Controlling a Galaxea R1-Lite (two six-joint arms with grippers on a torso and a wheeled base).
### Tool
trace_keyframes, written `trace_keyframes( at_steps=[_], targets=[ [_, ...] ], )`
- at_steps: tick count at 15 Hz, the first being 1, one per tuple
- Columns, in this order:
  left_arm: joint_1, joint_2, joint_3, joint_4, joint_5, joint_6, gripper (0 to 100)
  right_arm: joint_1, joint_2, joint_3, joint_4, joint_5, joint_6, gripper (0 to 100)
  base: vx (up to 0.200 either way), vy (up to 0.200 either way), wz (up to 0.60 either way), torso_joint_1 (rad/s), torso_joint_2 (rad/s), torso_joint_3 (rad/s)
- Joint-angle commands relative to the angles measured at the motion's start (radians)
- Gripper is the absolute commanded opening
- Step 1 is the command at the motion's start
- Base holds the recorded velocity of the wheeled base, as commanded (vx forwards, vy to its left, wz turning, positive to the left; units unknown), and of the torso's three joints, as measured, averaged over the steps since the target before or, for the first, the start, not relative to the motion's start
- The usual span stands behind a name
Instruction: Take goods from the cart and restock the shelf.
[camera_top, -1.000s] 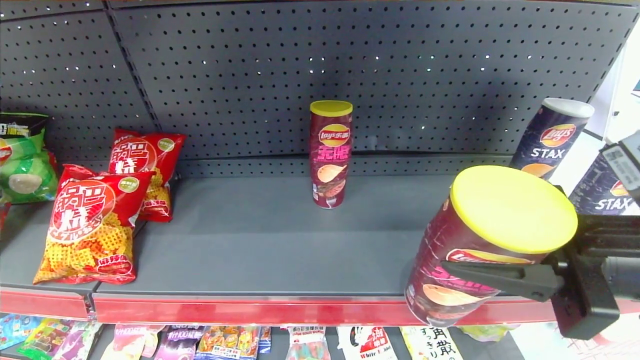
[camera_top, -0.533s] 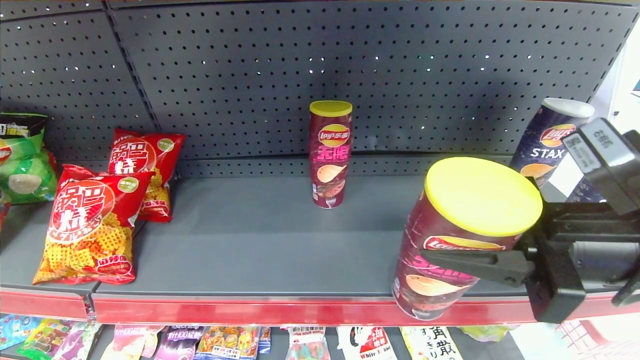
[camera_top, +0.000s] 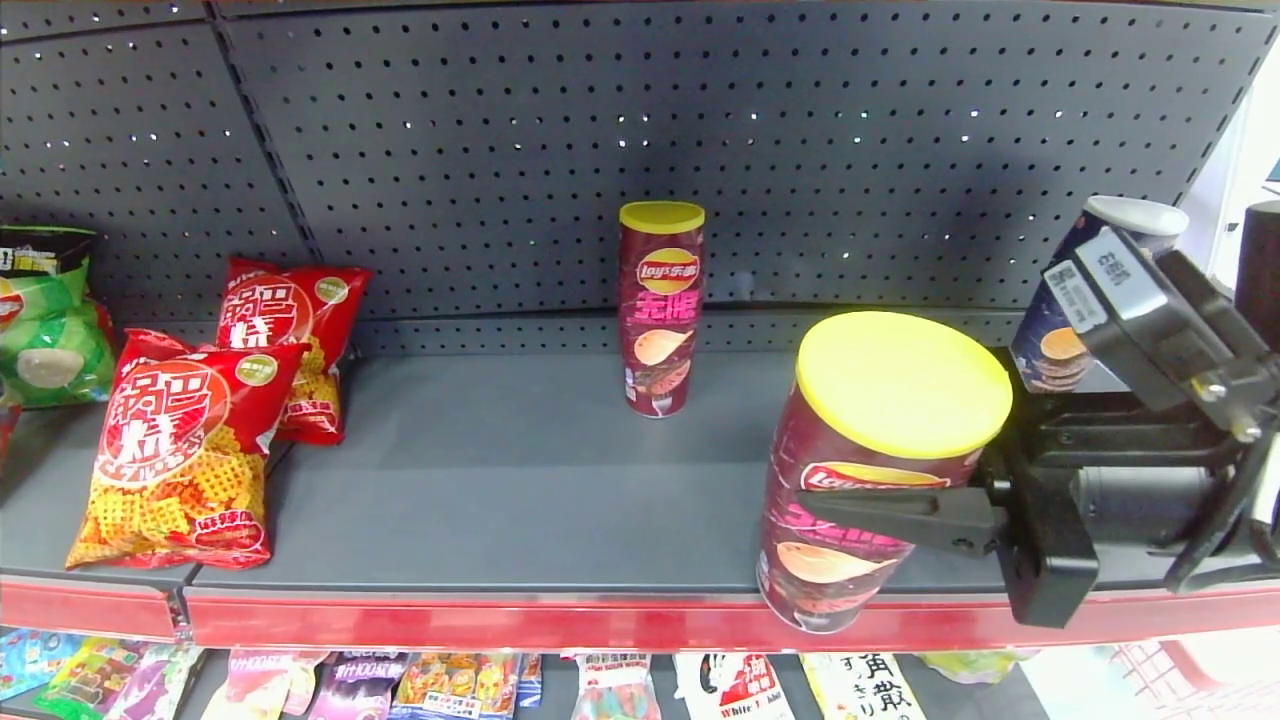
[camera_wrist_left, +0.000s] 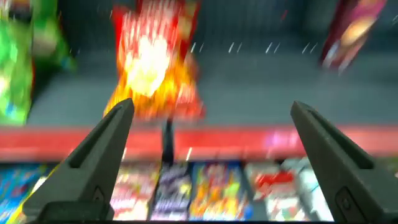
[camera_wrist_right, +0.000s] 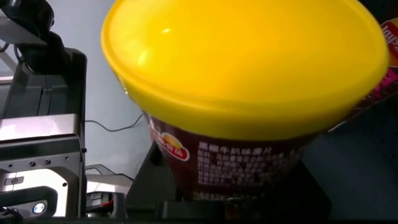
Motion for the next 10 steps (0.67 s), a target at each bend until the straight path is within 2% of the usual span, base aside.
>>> trace_keyframes(
  at_steps=[1, 2, 4, 5, 6, 7, 9, 10],
  targets=[
    [-0.064, 0.324, -0.213, -0.074, -0.016, -0.028, 100, -0.002, 0.009, 0.0, -0.001, 0.0, -0.001, 0, 0.0, 0.0, 0.0, 0.0, 0.0, 0.0],
    [-0.064, 0.43, -0.253, -0.1, -0.027, -0.026, 100, -0.002, 0.01, -0.004, -0.001, 0.0, 0.001, 0, 0.0, 0.0, 0.0, 0.0, 0.0, 0.0],
    [-0.074, 0.628, -0.308, -0.206, -0.113, -0.01, 100, -0.003, 0.012, -0.007, -0.001, 0.0, 0.004, 0, 0.0, 0.0, 0.0, 0.0, 0.0, 0.0],
    [-0.075, 0.797, -0.356, -0.327, -0.153, 0.061, 100, -0.003, 0.012, -0.007, -0.001, -0.001, 0.021, 0, 0.0, 0.0, 0.0, 0.0, 0.0, 0.0],
    [-0.086, 0.923, -0.408, -0.387, -0.203, 0.127, 100, -0.005, 0.012, -0.007, -0.003, -0.001, 0.029, 0, 0.0, 0.0, 0.0, 0.0, 0.0, 0.0],
    [-0.132, 1.018, -0.459, -0.39, -0.275, 0.168, 100, -0.006, 0.012, -0.009, -0.014, -0.001, 0.035, 0, 0.0, 0.0, 0.0, 0.0, 0.0, 0.0],
    [-0.152, 1.145, -0.543, -0.4, -0.403, 0.199, 100, -0.006, 0.018, -0.007, -0.047, -0.001, 0.068, 0, 0.0, 0.0, 0.0, 0.0, 0.0, 0.0],
    [-0.15, 1.211, -0.578, -0.418, -0.509, 0.211, 100, -0.006, 0.018, -0.007, -0.072, -0.003, 0.091, 0, 0.0, 0.0, 0.0, 0.0, 0.0, 0.0]
  ],
)
